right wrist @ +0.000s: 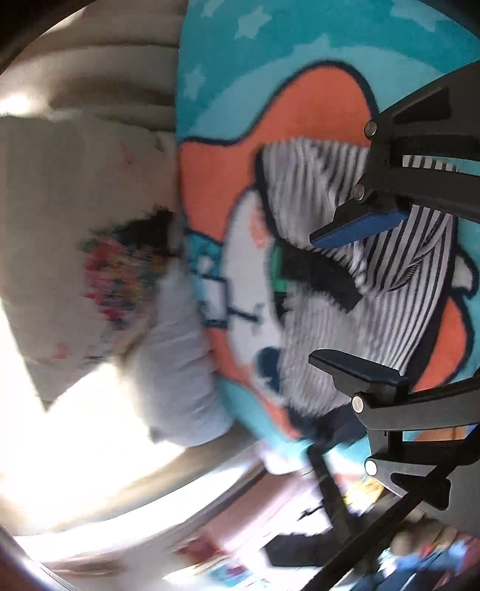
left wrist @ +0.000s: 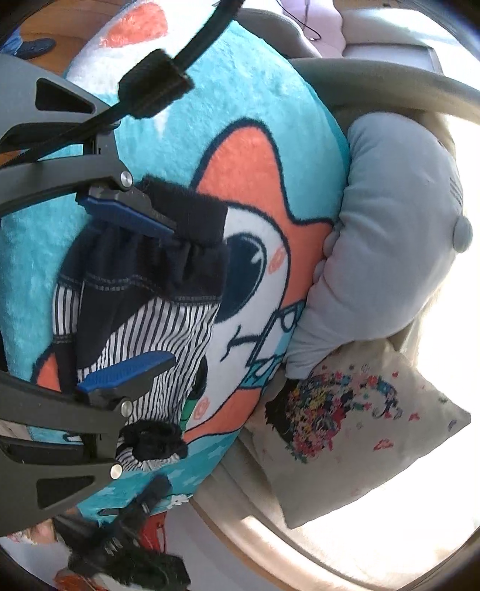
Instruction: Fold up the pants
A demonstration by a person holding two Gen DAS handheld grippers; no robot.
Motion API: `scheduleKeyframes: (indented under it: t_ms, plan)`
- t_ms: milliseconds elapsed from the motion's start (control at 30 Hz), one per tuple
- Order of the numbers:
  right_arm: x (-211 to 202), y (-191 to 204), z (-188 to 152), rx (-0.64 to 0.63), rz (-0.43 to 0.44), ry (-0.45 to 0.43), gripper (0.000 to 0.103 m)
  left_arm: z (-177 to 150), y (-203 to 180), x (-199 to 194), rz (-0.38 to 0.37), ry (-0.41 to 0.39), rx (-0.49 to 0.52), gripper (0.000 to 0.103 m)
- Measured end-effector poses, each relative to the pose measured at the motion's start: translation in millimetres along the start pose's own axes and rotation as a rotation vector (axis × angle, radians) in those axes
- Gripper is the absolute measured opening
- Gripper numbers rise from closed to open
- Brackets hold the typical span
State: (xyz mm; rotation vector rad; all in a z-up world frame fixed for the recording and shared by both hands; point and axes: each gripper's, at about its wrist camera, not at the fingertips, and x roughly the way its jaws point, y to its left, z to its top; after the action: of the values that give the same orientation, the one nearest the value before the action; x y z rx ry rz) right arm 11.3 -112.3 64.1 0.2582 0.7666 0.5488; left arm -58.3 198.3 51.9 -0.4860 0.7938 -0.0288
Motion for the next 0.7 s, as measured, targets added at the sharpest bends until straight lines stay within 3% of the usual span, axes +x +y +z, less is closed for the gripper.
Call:
scheduleKeyframes:
  t_ms: [100,300,433,600,700]
  plan:
    - [6,-7,7,0.022,-0.045,0.017,0.061,0,10,2,-0.002,0.0,-0.039,0.063]
    - [64,-29,-12,0.095,-0.061,0.187,0.06,-3,19,1,0.014,-0.001,-0.054,0.063]
    - [59,-14,-14,0.011,-0.114,0.178,0.06,-2,35,-6,0.028,-0.017,-0.089,0.063]
    - [31,8,-5,0.0,-0.086,0.113,0.066,-1,55,-17,0.048,-0.046,-0.136,0.064]
    - [35,36,1,-0.049,-0.027,0.137,0.07,-3,69,-21,0.065,-0.062,-0.17,0.064]
